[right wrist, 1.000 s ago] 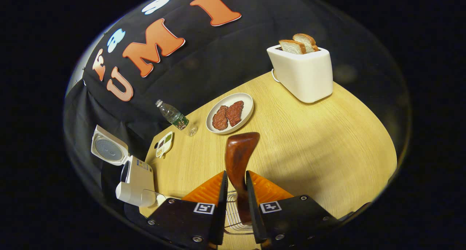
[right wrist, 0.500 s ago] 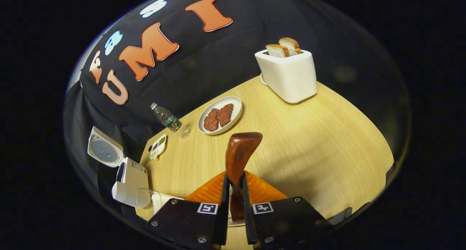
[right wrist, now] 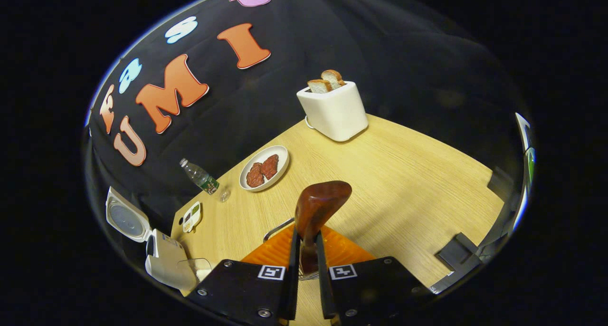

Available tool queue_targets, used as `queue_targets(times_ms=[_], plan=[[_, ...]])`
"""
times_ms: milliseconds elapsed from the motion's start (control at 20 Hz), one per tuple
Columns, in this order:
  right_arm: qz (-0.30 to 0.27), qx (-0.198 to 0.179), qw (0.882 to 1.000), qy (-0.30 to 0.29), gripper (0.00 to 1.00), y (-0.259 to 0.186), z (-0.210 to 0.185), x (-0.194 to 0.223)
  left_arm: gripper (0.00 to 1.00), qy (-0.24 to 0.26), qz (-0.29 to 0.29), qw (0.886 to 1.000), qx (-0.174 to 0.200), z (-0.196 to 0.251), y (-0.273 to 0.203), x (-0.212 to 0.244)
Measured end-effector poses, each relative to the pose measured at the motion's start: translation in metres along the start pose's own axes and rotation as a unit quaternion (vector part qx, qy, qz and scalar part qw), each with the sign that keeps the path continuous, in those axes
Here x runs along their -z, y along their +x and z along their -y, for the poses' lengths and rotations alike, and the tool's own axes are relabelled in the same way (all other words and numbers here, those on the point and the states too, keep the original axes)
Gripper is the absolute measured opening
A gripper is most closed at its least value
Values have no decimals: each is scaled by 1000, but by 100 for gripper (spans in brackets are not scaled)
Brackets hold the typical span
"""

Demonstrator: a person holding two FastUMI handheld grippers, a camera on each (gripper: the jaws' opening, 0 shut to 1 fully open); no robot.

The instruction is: Close the left gripper, press the button to open the rice cooker; take a wooden spoon from the chopstick holder with the right hand, scoop a spoonful of rice and pour it into the rice cooker, then put the wooden spoon back into the chopstick holder.

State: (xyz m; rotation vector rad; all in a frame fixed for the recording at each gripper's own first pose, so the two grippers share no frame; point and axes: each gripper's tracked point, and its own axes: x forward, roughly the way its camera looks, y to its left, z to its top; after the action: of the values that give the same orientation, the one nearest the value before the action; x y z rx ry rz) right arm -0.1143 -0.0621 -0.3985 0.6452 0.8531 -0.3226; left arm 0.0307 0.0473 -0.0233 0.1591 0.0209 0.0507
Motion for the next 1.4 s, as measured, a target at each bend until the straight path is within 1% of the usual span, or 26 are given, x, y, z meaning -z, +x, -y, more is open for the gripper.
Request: queue_targets(times_ms=[100, 150, 200, 300, 400, 450, 500, 550, 600, 650, 750, 800, 900, 950, 1000, 1050, 1100, 1150, 1250, 1300, 1400], plan=[[3, 7, 1000, 12, 19, -1, -1, 8, 93, 1, 5, 1000, 1, -2, 2, -3], [5, 6, 1000, 11, 14, 0, -1, 10, 93, 0, 6, 1000, 0, -1, 3, -3], [12, -1, 1000, 9, 20, 1, -2, 9, 93, -2, 7, 1000, 1, 0, 3, -4], [16, -20, 1000, 8, 19, 2, -7, 8, 93, -6, 8, 1000, 3, 5, 5, -5], [16, -32, 999, -2, 24, 9, -8, 8, 93, -5, 9, 1000, 0, 9, 5, -7], [12, -37, 999, -7, 33, 14, -9, 9, 93, -5, 11, 1000, -1, 10, 4, -9], [10, -40, 999, -11, 38, 17, -10, 9, 93, -4, 12, 1000, -3, 13, 2, -11], [8, -44, 999, -14, 49, 21, -13, 8, 93, -2, 13, 1000, -5, 15, 1, -12], [9, -47, 999, -15, 55, 23, -14, 5, 93, 0, 13, 1000, -8, 16, -1, -12], [13, -49, 999, -15, 63, 25, -11, 2, 93, 2, 14, 1000, -12, 17, -2, -14], [33, -62, 997, -15, 71, 28, -12, -11, 93, 4, 14, 1000, -18, 18, -5, -15], [38, -69, 997, -18, 70, 31, -13, -14, 92, 4, 12, 1000, -21, 19, -7, -13], [29, -82, 996, -22, 65, 35, -16, -12, 92, 4, 7, 1000, -25, 20, -10, -11], [32, -84, 996, -22, 52, 37, -17, -15, 93, 2, 6, 1000, -26, 21, -10, -11], [32, -83, 996, -22, 50, 38, -16, -17, 93, 1, 6, 1000, -26, 20, -12, -12], [25, -84, 996, -22, 25, 37, -17, -14, 93, 0, 7, 1000, -27, 20, -12, -13], [14, -85, 996, -19, 23, 34, -20, -10, 93, 0, 8, 1000, -28, 18, -12, -13], [12, -72, 997, -19, 21, 35, -16, -10, 93, -1, 8, 1000, -27, 17, -12, -14], [20, -64, 997, -30, 18, 31, -19, -15, 93, -1, 11, 1000, -29, 9, -16, -16], [27, -60, 997, -30, 18, 22, -25, -19, 93, 0, 14, 999, -32, 5, -16, -14], [61, -51, 996, -34, 17, 9, -34, -41, 93, 4, 20, 999, -39, -7, -17, -15]])
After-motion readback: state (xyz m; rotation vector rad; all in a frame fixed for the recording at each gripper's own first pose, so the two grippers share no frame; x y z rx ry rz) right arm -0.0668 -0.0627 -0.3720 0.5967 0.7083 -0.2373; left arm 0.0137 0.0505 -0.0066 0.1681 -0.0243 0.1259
